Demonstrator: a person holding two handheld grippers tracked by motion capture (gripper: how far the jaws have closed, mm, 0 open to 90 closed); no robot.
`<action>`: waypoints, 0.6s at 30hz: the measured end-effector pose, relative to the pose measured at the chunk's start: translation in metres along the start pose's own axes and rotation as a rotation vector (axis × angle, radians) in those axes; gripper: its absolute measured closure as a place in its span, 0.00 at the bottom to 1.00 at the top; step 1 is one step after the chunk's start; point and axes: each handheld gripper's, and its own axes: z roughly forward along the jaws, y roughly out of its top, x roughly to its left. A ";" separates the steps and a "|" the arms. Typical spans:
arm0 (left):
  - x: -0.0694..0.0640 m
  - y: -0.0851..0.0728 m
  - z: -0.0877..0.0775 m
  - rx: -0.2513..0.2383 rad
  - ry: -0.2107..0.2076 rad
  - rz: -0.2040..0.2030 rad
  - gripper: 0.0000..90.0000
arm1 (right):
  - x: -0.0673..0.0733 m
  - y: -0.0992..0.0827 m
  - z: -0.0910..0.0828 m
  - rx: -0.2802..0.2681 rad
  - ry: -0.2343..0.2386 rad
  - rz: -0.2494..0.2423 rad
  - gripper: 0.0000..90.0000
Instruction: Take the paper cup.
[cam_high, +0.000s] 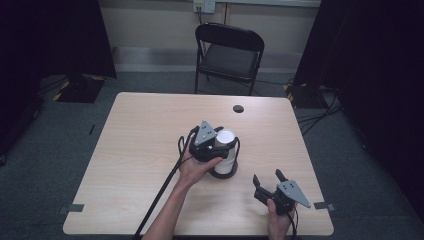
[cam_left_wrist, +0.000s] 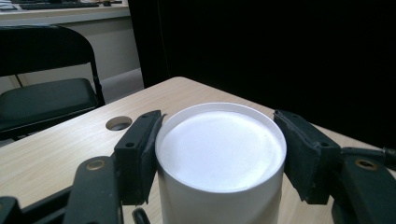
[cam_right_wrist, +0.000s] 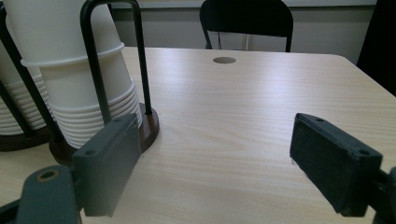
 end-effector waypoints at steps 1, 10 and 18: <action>0.000 0.001 0.000 0.000 0.000 0.003 0.39 | 0.000 0.000 0.000 0.000 0.000 0.000 0.17; -0.001 0.007 -0.006 -0.025 -0.006 0.011 0.39 | 0.000 0.000 0.000 0.006 0.003 -0.003 0.17; -0.001 0.012 -0.013 -0.059 0.001 0.012 0.39 | 0.001 0.000 0.001 0.012 0.006 -0.007 0.17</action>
